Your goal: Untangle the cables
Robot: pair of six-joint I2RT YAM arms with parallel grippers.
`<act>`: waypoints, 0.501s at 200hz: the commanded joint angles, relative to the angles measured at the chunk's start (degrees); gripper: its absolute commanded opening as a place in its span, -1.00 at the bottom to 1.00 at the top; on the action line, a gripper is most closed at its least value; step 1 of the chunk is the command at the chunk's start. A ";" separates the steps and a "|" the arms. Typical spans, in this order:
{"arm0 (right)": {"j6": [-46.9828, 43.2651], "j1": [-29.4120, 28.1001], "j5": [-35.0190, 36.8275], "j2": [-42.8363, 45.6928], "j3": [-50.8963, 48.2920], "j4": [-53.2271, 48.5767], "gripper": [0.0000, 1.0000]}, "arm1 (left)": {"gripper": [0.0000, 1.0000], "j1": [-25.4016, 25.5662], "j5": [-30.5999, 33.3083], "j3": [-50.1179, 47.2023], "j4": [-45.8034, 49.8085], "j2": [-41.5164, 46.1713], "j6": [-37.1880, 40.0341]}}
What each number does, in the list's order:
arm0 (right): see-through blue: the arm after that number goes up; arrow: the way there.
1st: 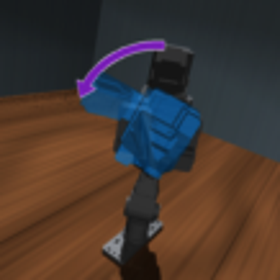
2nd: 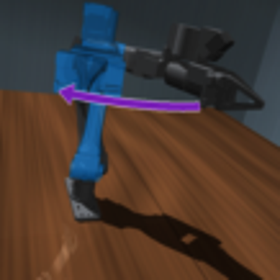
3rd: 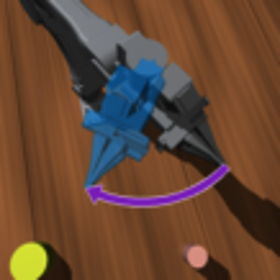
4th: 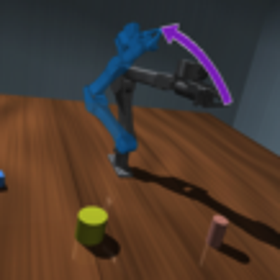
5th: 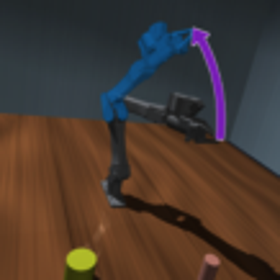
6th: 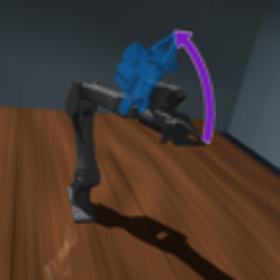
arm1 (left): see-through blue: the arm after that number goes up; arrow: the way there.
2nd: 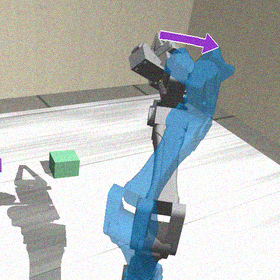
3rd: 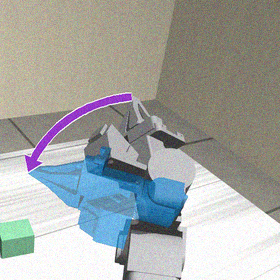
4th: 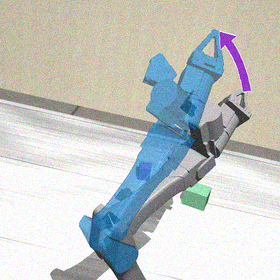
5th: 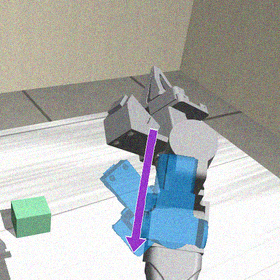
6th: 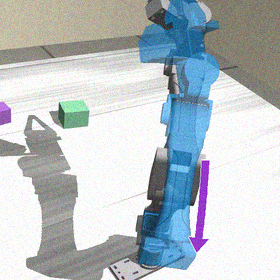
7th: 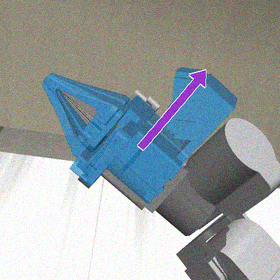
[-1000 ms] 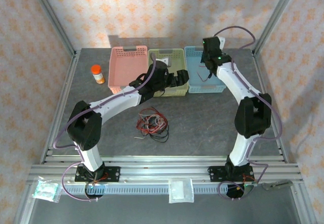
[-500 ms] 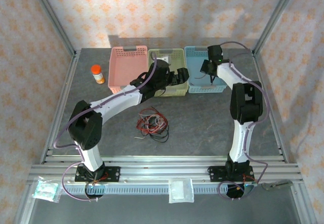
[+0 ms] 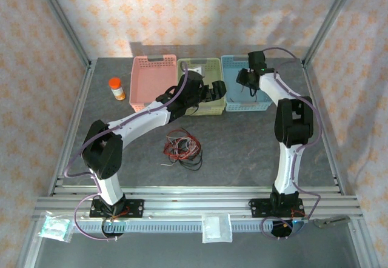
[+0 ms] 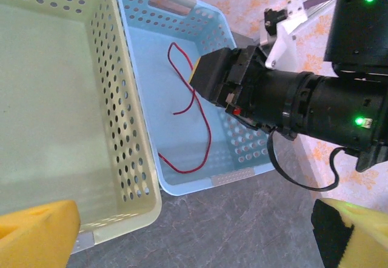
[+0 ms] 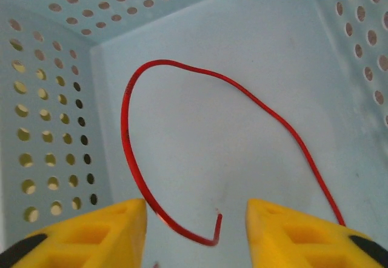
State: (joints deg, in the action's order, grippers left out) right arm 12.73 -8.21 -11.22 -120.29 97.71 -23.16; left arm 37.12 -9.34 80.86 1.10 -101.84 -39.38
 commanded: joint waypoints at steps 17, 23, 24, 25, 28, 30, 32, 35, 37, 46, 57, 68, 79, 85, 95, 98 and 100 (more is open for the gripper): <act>-1.90 -0.17 -2.89 8.15 -0.90 1.71 0.26 | 0.99 0.19 3.48 1.62 3.12 0.55 1.34; -2.05 -0.29 -3.22 9.43 -1.82 2.35 0.27 | 0.98 0.23 3.83 1.67 3.49 0.82 1.55; -2.07 -0.26 -3.25 9.71 -2.00 2.51 0.27 | 0.98 0.23 3.86 1.67 3.57 0.88 1.52; -2.09 -0.25 -3.26 9.94 -2.13 2.64 0.27 | 0.98 0.23 3.88 1.67 3.60 0.91 1.60; -2.17 -0.39 -3.30 10.64 -2.72 3.06 0.27 | 0.99 0.23 4.01 1.55 3.76 1.13 1.68; -2.23 -0.40 -3.28 11.14 -3.12 3.26 0.28 | 0.98 0.23 4.06 1.51 3.85 1.25 1.74; -2.26 -0.43 -3.30 11.68 -3.53 3.59 0.28 | 0.98 0.23 4.07 1.50 3.94 1.39 1.75; -2.34 -0.52 -3.28 12.38 -4.10 4.02 0.28 | 0.98 0.23 4.07 1.38 4.11 1.65 1.82; -2.40 -0.57 -3.28 12.96 -4.57 4.29 0.28 | 0.99 0.23 4.03 1.29 4.20 1.89 1.91; -2.62 -1.03 -3.11 15.44 -6.60 5.19 0.27 | 0.99 0.38 4.15 0.53 4.47 3.07 2.17; -2.58 -1.65 -2.80 18.58 -9.55 6.19 0.25 | 0.99 0.59 4.71 -0.72 5.14 4.81 2.44; -2.88 -2.90 -2.98 21.80 -12.92 7.23 0.24 | 0.98 0.92 5.50 -2.46 6.13 6.74 2.72; -3.52 -4.79 -1.83 25.25 -16.97 8.46 0.24 | 0.99 1.23 6.51 -5.21 6.87 8.98 2.80; -3.78 -5.96 -1.22 27.24 -19.34 9.19 0.24 | 0.98 1.45 7.02 -6.96 7.10 10.32 2.68; -3.69 -7.82 -0.83 30.40 -23.56 10.56 0.24 | 0.98 1.79 7.70 -10.30 7.61 12.67 2.25; -3.53 -8.39 -0.69 31.28 -24.74 10.98 0.24 | 0.98 1.85 7.90 -11.56 7.72 13.36 2.06; -3.40 -8.66 -0.76 31.86 -25.35 11.19 0.24 | 0.99 1.89 8.10 -12.29 7.83 13.87 1.99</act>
State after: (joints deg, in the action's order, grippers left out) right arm 10.37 -12.64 -13.32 -94.45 79.83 -15.51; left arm 37.95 -4.73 74.61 5.72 -94.21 -37.85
